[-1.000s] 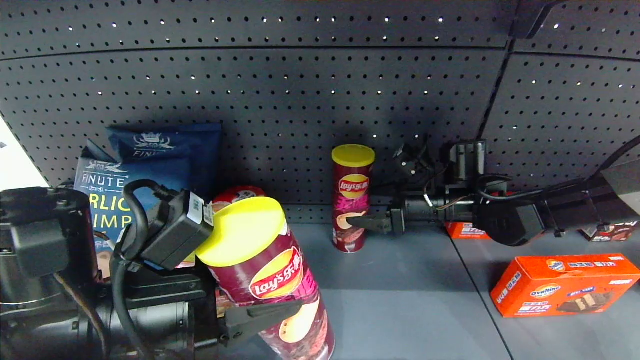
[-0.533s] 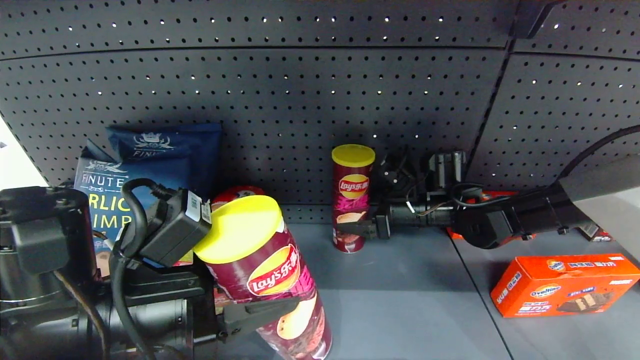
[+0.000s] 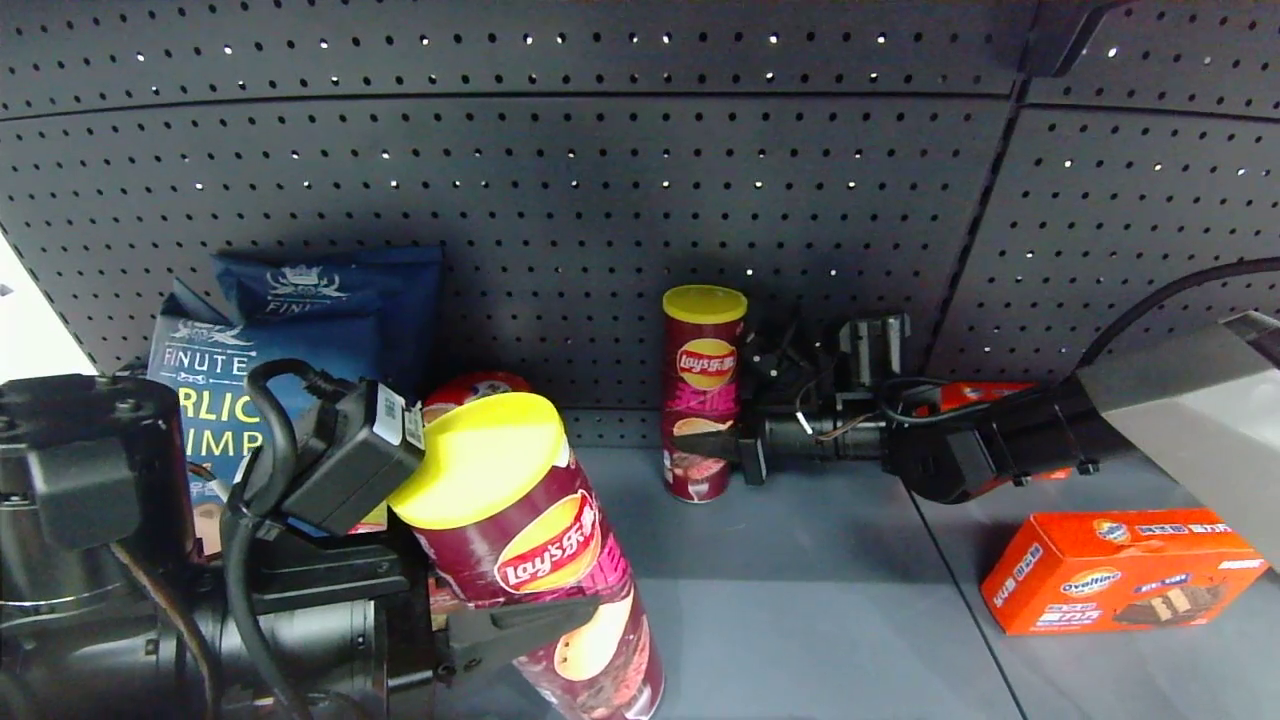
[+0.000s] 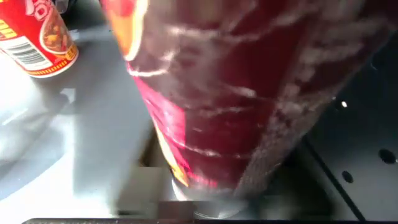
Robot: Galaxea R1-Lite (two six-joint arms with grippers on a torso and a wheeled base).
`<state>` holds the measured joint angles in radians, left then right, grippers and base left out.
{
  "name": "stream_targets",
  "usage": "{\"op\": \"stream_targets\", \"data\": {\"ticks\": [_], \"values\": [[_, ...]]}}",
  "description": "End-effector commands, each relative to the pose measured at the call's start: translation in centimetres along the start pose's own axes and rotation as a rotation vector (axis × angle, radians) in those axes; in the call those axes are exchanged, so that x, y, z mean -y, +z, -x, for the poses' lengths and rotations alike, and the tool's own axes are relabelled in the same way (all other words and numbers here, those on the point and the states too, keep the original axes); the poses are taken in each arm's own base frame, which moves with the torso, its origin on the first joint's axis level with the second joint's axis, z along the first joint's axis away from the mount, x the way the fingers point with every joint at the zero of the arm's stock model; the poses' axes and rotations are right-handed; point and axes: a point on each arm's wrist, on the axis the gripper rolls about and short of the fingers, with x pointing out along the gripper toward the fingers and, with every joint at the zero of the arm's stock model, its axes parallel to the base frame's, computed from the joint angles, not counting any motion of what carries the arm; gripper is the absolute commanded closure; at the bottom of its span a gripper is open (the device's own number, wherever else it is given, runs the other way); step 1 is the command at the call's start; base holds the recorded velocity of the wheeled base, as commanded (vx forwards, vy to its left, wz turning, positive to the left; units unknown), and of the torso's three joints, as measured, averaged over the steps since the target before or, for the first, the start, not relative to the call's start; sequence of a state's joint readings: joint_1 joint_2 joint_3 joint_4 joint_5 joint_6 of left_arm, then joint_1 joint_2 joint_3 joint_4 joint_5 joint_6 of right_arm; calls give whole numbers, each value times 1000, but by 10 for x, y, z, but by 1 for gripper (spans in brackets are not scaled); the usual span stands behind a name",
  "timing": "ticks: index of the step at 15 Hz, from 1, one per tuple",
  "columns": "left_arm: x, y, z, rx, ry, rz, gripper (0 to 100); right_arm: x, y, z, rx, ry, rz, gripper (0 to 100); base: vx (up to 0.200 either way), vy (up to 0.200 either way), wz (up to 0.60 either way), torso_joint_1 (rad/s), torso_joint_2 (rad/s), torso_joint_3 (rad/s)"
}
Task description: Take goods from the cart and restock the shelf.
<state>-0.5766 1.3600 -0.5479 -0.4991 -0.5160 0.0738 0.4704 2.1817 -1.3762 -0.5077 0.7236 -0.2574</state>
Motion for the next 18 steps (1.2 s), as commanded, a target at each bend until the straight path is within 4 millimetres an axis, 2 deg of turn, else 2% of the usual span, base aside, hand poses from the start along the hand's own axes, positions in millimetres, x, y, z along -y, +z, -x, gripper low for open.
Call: {"op": "stream_targets", "data": {"ticks": [1, 5, 8, 11, 14, 18], "values": [[0, 0, 0, -1, 0, 1, 100, -1, 1, 1, 2, 2, 2, 100, 0, 0, 0, 0, 0, 0], [0, -1, 0, -1, -1, 1, 100, -18, 14, 7, 9, 10, 15, 100, 0, 0, 0, 0, 0, 0], [-1, -3, 0, -7, 3, 4, 100, -32, 28, 25, 3, -44, 23, 100, 0, 0, 0, 0, 0, 0], [0, -9, 1, -22, 2, 11, 100, -41, 17, 40, 7, -101, 61, 100, 0, 0, 0, 0, 0, 0], [2, -12, 4, -28, 0, 14, 100, -77, 13, 66, -6, -69, 41, 100, 0, 0, 0, 0, 0, 0], [3, -12, 4, -29, 3, 15, 100, -116, 37, 85, 44, -23, 15, 100, 0, 0, 0, 0, 0, 0]]}}
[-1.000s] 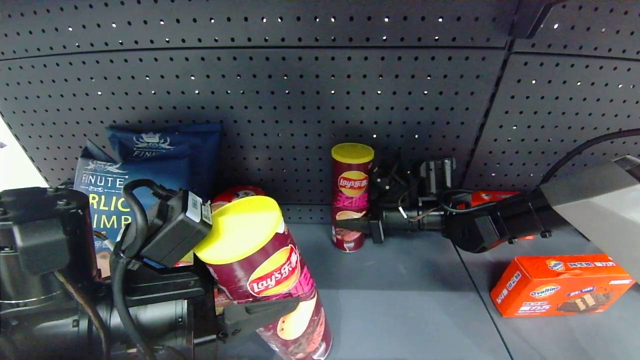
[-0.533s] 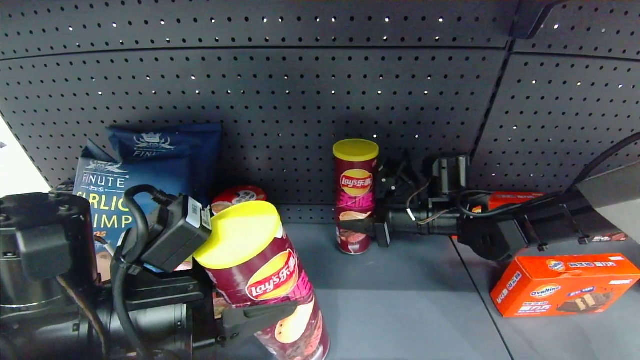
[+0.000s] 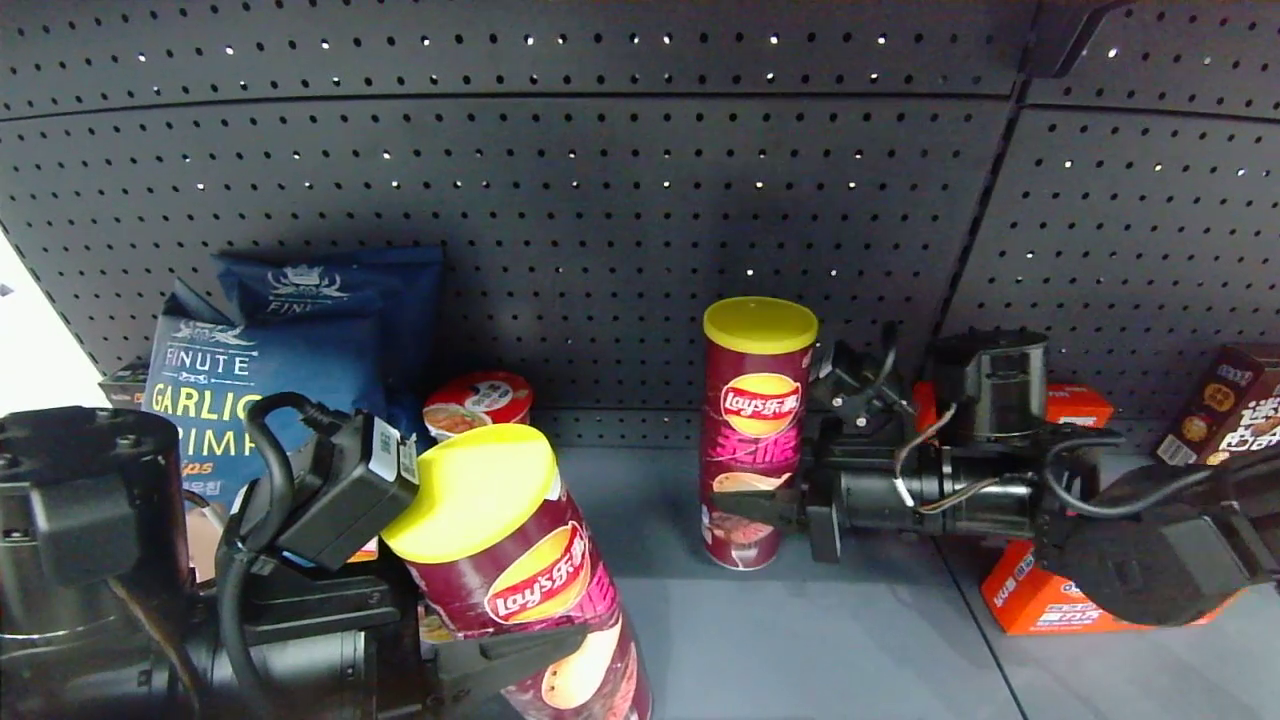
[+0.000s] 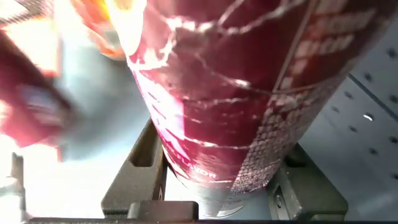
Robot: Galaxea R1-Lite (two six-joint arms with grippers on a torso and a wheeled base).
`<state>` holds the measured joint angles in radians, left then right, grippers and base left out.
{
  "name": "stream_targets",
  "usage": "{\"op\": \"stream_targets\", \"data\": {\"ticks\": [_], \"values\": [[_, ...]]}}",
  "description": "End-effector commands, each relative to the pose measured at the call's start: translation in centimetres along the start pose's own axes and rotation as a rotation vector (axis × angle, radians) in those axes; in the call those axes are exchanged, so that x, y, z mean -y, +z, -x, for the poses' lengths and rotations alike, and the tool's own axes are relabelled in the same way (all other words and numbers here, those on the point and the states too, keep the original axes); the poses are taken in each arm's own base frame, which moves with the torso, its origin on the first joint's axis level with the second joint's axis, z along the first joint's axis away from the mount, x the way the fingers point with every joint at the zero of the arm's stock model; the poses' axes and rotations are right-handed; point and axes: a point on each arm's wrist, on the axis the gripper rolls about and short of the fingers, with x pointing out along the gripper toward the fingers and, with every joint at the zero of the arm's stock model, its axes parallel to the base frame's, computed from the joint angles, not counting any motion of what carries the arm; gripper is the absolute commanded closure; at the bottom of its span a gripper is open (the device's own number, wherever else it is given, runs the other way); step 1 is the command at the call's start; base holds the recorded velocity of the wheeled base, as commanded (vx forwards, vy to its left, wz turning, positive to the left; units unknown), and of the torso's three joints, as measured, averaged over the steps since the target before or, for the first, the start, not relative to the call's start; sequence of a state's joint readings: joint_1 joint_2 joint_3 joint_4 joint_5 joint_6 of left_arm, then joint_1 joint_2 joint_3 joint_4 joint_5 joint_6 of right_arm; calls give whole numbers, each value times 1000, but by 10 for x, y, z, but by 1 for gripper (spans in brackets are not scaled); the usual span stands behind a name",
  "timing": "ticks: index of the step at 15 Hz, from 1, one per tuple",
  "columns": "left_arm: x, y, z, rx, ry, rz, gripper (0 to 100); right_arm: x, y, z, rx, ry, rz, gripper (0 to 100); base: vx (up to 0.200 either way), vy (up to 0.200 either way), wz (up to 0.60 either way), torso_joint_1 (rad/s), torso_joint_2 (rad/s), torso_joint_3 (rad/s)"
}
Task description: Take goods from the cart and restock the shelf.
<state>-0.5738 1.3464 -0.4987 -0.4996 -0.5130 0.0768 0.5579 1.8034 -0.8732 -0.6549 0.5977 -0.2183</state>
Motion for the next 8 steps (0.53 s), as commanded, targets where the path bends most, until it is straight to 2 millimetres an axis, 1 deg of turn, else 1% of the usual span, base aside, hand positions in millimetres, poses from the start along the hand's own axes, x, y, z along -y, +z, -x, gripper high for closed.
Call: {"op": "stream_targets", "data": {"ticks": [1, 3, 5, 8], "values": [[0, 0, 0, 1, 1, -1, 100, -28, 27, 21, 69, 19, 6, 100, 0, 0, 0, 0, 0, 0], [0, 0, 1, 3, 1, -1, 100, -45, 32, 29, 83, 21, -31, 100, 0, 0, 0, 0, 0, 0], [0, 2, 0, 6, 9, -6, 100, -54, 26, 38, 69, 29, -48, 100, 0, 0, 0, 0, 0, 0], [0, 2, -1, 5, 8, -6, 100, -64, 9, 53, 60, 23, -53, 100, 0, 0, 0, 0, 0, 0]]}}
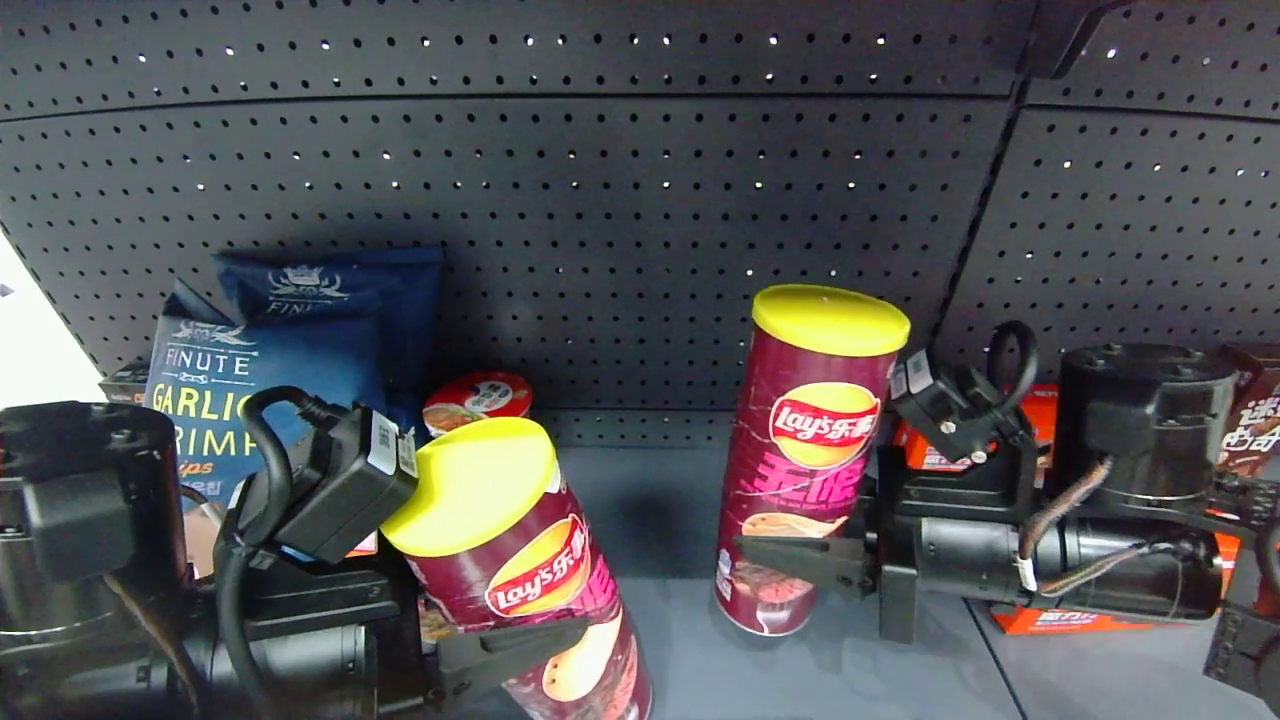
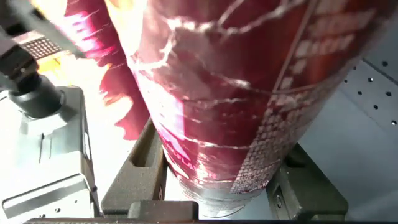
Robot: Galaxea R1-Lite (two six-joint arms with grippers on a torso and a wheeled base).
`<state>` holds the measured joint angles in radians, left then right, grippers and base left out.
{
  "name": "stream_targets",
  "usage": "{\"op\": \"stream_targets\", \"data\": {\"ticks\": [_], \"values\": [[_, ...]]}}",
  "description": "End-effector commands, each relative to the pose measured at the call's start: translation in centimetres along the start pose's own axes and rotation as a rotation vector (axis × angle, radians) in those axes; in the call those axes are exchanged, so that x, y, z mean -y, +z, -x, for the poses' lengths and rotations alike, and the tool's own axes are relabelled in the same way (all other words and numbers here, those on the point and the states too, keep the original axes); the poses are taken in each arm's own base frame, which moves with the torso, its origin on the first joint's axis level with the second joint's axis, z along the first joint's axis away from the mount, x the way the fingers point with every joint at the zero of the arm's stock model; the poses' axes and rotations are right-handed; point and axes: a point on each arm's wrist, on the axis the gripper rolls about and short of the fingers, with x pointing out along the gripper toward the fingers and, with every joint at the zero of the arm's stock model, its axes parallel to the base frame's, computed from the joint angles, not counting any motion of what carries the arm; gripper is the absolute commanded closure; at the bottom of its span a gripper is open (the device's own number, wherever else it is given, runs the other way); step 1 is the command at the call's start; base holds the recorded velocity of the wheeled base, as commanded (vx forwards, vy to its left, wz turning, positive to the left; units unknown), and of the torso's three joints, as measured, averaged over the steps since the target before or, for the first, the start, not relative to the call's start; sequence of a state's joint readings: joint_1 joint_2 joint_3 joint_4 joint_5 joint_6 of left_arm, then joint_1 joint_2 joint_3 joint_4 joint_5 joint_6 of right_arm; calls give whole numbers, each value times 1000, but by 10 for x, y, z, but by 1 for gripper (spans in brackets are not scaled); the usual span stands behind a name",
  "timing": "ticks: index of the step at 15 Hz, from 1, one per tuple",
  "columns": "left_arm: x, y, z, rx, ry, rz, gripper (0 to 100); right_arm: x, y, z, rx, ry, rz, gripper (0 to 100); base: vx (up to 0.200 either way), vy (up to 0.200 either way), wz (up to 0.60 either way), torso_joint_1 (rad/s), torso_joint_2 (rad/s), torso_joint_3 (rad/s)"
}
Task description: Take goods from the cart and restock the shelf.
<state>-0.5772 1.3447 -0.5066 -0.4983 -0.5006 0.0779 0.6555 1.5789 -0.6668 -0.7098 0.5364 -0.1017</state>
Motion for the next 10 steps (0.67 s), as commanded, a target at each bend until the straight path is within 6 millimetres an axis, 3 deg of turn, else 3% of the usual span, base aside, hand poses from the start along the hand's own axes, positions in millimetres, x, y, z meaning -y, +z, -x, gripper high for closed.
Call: {"op": "stream_targets", "data": {"ticks": [1, 10], "values": [[0, 0, -1, -1, 1, 0, 100, -8, -7, 13, 13, -6, 8, 100, 0, 0, 0, 0, 0, 0], [-2, 1, -3, -8, 31, 3, 100, -16, -38, 21, -4, -29, -4, 100, 0, 0, 0, 0, 0, 0]]}}
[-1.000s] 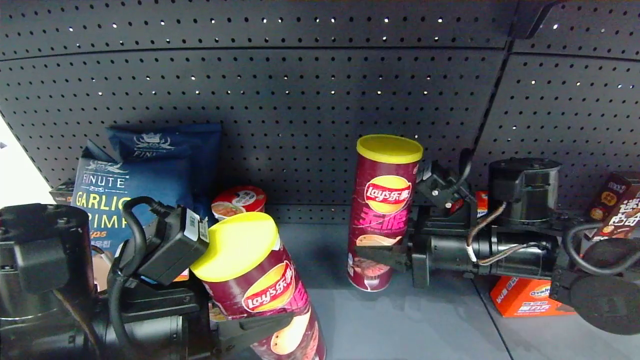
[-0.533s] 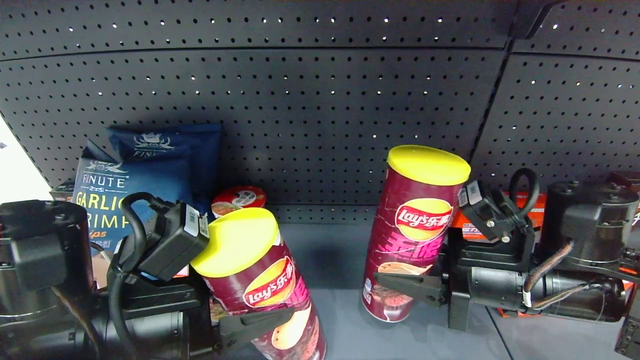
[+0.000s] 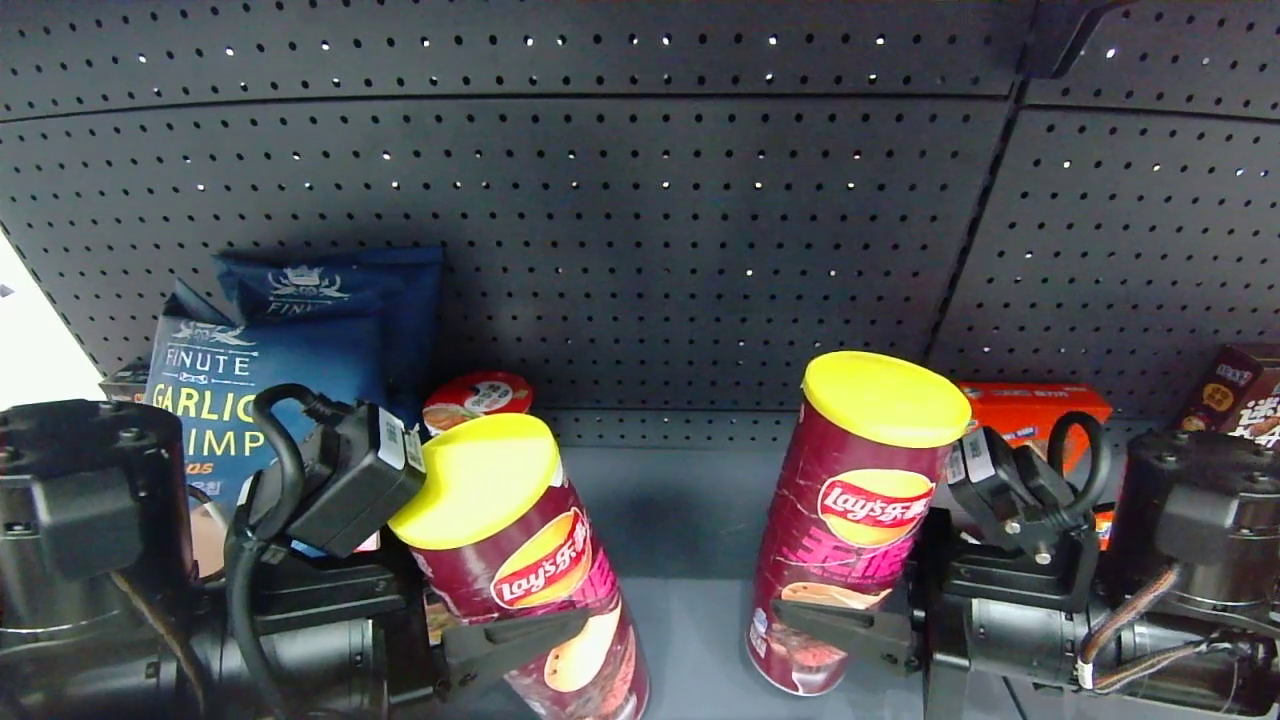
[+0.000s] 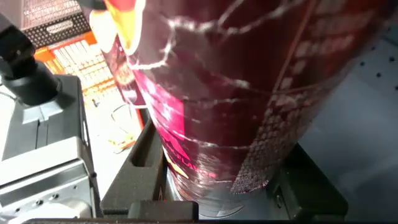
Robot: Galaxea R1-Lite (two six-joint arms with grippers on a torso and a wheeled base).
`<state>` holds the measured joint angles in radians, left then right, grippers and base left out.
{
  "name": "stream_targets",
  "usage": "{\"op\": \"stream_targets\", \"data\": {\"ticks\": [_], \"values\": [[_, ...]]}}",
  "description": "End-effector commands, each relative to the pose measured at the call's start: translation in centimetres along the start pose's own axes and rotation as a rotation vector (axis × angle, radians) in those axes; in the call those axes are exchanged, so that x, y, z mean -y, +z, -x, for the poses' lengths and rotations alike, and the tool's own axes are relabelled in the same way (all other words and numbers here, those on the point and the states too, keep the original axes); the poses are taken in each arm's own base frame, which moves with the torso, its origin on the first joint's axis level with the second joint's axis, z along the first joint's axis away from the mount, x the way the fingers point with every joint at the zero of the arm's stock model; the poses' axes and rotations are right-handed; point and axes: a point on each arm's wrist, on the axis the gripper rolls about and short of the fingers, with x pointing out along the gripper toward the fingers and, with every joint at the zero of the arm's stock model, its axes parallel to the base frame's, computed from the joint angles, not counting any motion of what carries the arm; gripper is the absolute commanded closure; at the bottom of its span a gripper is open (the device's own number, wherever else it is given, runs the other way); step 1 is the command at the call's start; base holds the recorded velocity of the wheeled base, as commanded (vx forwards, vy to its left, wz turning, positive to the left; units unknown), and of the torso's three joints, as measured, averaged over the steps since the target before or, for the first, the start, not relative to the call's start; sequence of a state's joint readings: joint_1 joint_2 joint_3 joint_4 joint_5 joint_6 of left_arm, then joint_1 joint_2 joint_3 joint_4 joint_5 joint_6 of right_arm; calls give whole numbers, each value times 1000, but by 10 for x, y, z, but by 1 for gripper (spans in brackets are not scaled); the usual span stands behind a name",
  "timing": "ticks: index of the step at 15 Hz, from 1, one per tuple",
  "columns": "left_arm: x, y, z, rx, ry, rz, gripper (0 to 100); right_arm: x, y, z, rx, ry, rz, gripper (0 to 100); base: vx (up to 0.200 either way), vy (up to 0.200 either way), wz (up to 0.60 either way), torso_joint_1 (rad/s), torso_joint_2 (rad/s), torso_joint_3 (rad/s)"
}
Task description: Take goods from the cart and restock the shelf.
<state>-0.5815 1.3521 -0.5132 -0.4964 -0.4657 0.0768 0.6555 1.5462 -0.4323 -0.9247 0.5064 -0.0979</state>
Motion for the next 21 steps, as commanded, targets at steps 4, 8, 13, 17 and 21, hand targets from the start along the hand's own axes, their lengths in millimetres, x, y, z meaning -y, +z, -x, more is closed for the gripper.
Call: {"op": "stream_targets", "data": {"ticks": [4, 8, 13, 17, 21], "values": [[-4, 4, -6, -1, 1, 1, 100, 2, -12, -4, -38, 6, -20, 100, 0, 0, 0, 0, 0, 0], [-6, 7, -11, -1, 4, 1, 100, 1, -24, -8, -74, 16, -30, 100, 0, 0, 0, 0, 0, 0], [-9, 10, -18, -1, 0, -2, 100, 4, -29, -11, -92, 14, -42, 100, 0, 0, 0, 0, 0, 0], [-9, 10, -18, -4, -1, 0, 100, 7, -33, -17, -95, 14, -43, 100, 0, 0, 0, 0, 0, 0], [-9, 9, -18, -5, -1, 0, 100, 5, -32, -17, -86, 16, -37, 0, 0, 0, 0, 0, 0, 0]]}}
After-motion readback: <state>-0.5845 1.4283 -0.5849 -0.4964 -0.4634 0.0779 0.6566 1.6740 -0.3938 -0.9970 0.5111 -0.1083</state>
